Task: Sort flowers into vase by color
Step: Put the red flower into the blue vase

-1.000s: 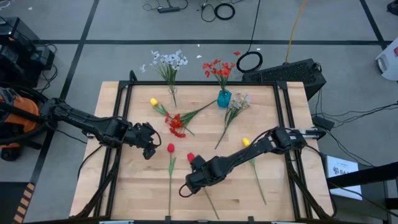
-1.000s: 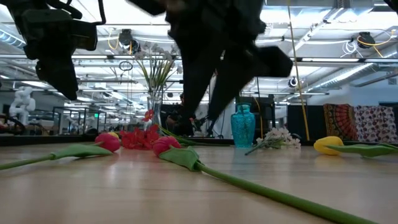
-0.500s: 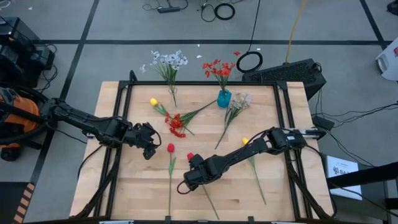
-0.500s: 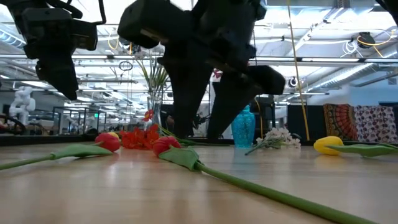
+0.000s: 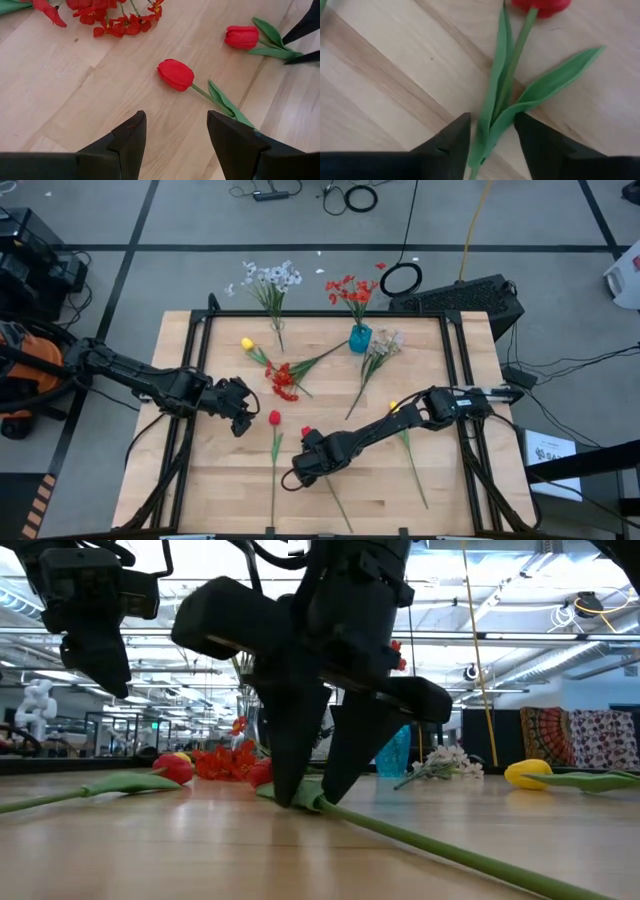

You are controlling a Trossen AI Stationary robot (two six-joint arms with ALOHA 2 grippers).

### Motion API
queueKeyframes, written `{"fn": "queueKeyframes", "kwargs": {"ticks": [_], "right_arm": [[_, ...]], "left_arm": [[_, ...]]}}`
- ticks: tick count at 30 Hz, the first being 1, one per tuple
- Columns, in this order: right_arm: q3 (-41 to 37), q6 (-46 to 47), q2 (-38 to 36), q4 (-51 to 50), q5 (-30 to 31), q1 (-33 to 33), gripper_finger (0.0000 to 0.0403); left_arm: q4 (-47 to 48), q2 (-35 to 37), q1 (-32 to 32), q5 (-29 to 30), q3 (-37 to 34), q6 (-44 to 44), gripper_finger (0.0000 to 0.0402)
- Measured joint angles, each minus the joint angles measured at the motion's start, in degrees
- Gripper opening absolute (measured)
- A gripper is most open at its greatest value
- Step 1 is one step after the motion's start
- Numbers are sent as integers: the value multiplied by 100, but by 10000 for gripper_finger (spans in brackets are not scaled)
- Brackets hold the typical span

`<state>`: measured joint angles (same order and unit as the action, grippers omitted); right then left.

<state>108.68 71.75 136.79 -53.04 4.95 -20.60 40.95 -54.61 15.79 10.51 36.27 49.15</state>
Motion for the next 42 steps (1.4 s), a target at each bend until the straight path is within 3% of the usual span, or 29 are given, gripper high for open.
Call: {"fn": "queueKeyframes", "kwargs": {"ticks": [7,14,22,26,33,39,42], "right_arm": [[-19,-498,-18,-219,121,-40,14],[-86,-776,-376,-967,294,-228,5],[-395,-657,-1341,-2639,1276,-670,2],[-1440,-136,-2273,-2278,1542,-914,1],[-4269,200,-4647,181,2252,-1006,1],[-6049,-507,-6809,1667,3739,-678,0],[-6729,-1184,-7930,2203,4033,-230,0]], "left_arm": [[3,-1,0,-10,0,0,214],[7,-2,0,-145,0,0,214],[9,-1,0,-143,0,-2,214],[-24,-1,0,-143,0,-2,214],[-539,-1,-2,-24,2,-9,214],[-883,0,-4,428,2,-20,214],[-958,0,-5,650,2,-43,214]]}}
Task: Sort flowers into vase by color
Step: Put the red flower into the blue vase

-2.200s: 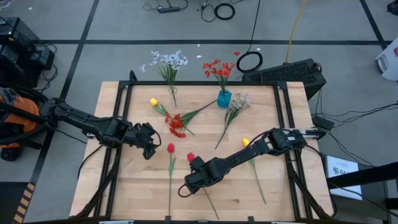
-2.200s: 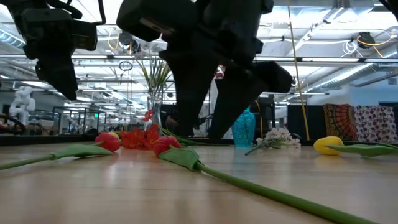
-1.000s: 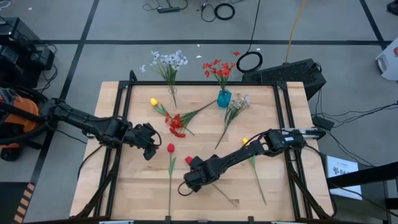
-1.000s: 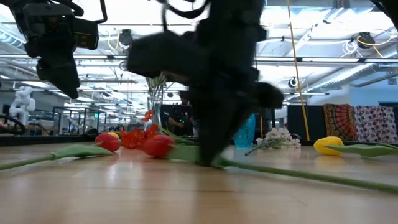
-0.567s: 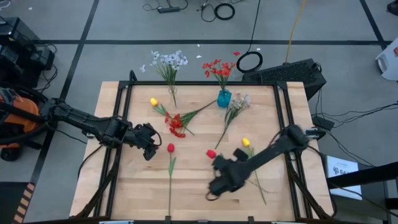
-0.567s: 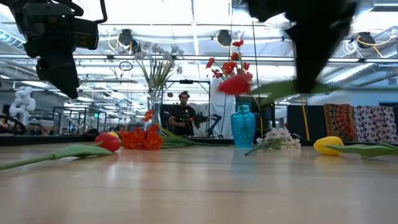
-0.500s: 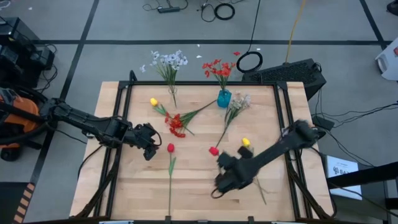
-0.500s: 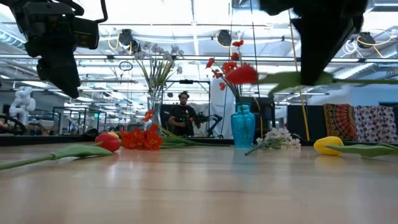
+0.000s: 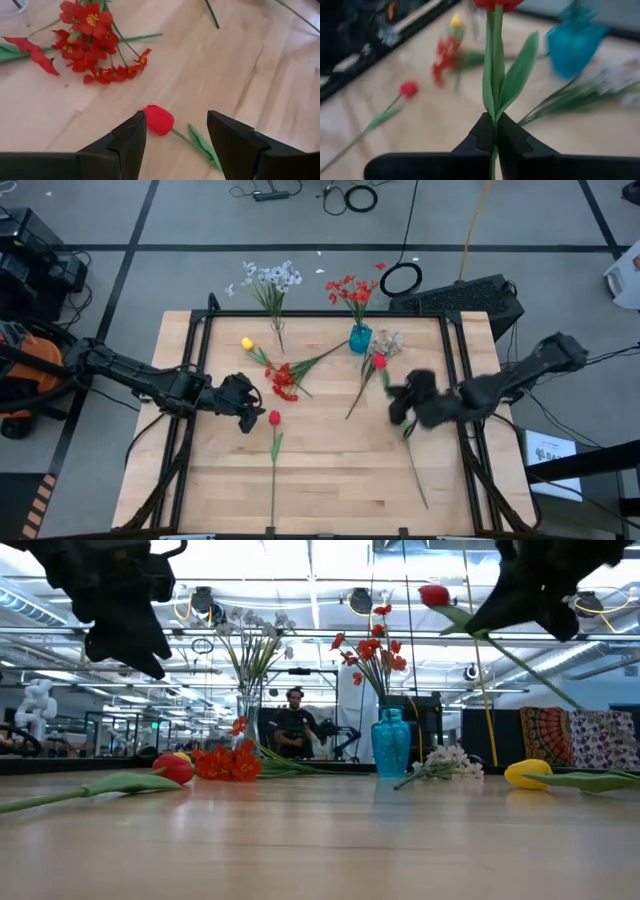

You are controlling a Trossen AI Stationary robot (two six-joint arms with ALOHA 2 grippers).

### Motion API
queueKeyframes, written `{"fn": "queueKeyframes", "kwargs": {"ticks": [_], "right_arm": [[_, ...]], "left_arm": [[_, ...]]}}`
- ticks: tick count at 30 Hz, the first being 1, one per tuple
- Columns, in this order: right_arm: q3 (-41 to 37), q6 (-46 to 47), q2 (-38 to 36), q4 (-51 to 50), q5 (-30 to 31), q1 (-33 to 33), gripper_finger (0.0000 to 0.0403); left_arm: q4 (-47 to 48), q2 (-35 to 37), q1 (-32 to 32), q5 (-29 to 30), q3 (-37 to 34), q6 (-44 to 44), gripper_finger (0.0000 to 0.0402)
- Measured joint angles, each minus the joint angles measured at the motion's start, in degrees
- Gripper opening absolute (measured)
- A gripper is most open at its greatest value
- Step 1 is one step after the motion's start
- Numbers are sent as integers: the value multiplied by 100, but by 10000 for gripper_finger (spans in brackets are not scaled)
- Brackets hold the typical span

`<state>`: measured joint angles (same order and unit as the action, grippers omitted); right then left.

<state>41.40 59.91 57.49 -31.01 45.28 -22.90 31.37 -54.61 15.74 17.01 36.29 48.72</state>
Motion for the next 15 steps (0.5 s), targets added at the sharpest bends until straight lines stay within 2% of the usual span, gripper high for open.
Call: {"fn": "queueKeyframes", "kwargs": {"ticks": [3,8,11,15], "right_arm": [[-577,-1137,-1029,796,-243,706,0],[-1304,-2864,-2402,2025,-1698,2268,0],[-1449,-3426,-2719,2413,-2740,3219,0],[-1468,-3922,-2515,3070,-4200,4311,0]], "left_arm": [[-37,0,0,99,0,4,214],[-163,-2,0,351,0,33,214],[-326,-2,0,477,0,34,214],[-438,-2,0,508,0,37,214]]}}
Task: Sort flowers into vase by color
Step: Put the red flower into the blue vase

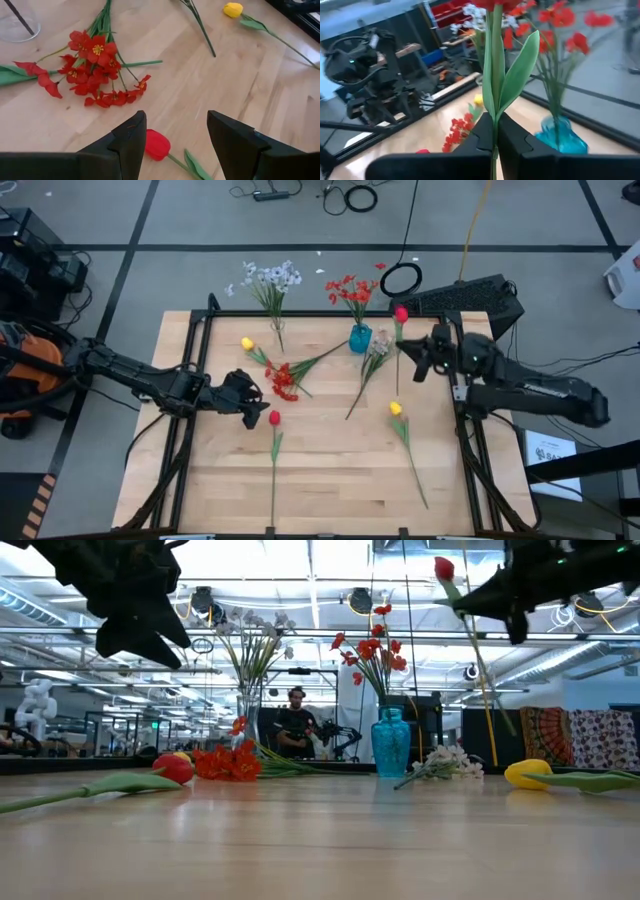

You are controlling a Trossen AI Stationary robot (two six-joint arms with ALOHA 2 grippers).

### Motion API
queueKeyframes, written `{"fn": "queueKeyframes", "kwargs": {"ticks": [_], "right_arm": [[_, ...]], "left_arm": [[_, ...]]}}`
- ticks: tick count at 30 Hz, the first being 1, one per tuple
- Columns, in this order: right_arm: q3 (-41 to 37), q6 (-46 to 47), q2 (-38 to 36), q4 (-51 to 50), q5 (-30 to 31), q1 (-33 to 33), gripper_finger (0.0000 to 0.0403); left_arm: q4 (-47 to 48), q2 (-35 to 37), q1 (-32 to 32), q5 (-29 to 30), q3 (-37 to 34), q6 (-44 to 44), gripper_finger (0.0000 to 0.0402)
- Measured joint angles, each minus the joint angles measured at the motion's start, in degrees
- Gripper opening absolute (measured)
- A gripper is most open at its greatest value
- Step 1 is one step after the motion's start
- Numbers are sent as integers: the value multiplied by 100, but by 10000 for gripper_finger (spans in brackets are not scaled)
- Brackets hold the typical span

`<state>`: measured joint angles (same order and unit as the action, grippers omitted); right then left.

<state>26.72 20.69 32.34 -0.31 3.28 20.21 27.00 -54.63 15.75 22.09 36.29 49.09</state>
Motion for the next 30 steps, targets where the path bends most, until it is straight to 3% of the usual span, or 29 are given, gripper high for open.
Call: {"fn": "queueKeyframes", "kwargs": {"ticks": [6,10,14,23,30], "right_arm": [[-2,-280,976,1361,-1722,1141,0],[-2,-159,1690,2696,-2456,1636,0],[-2,37,2226,4134,-2770,2028,0],[30,793,3373,6062,-3485,3120,0],[589,1179,4024,6724,-4132,3449,0]], "left_arm": [[-17,0,0,96,0,10,214],[-23,0,0,258,0,16,214],[-128,0,2,373,0,12,214],[-123,0,0,646,0,308,214],[-102,0,2,730,0,307,214]]}}
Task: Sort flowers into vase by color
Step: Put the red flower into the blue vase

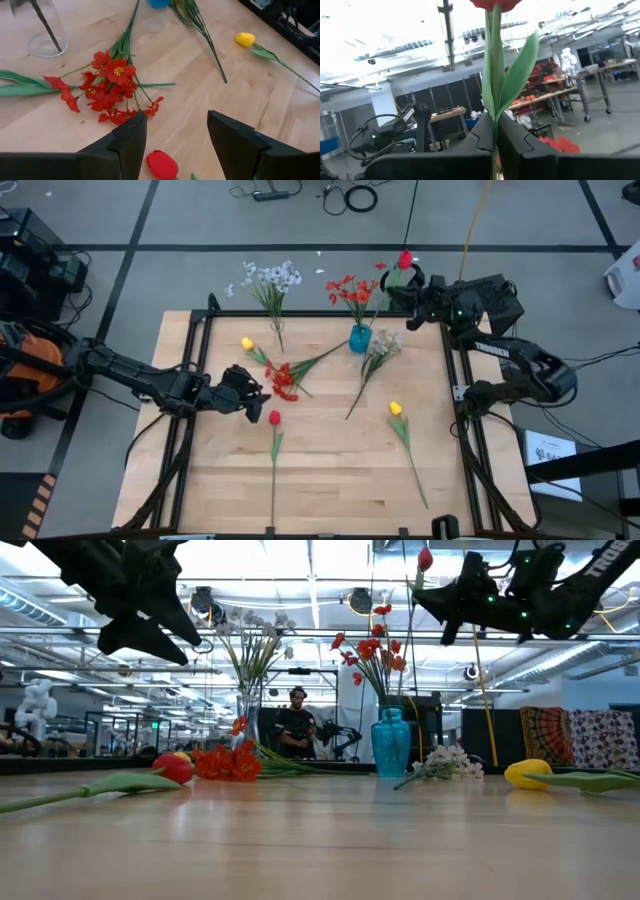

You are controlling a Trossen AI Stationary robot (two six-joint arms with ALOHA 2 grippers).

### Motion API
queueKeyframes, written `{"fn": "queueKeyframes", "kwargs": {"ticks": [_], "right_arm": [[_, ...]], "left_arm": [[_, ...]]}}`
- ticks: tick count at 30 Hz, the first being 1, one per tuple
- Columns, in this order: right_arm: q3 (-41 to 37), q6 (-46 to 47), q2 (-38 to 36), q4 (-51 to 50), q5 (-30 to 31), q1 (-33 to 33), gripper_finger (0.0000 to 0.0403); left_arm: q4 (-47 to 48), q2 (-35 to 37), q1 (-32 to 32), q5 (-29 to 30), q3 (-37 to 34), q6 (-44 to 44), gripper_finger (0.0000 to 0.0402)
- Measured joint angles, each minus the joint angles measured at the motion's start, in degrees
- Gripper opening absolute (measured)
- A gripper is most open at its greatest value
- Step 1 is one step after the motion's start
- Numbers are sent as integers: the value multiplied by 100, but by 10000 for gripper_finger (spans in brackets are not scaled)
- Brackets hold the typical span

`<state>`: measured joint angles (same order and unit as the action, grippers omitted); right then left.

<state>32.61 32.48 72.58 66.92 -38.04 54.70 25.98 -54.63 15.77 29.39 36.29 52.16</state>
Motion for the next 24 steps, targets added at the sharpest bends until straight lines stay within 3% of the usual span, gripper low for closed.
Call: {"fn": "queueKeyframes", "kwargs": {"ticks": [7,24], "right_arm": [[447,-445,304,-22,-153,15,0],[458,-1549,836,-719,-288,-155,0]], "left_arm": [[6,0,-1,113,0,0,214],[4,0,-1,223,0,4,214]]}}
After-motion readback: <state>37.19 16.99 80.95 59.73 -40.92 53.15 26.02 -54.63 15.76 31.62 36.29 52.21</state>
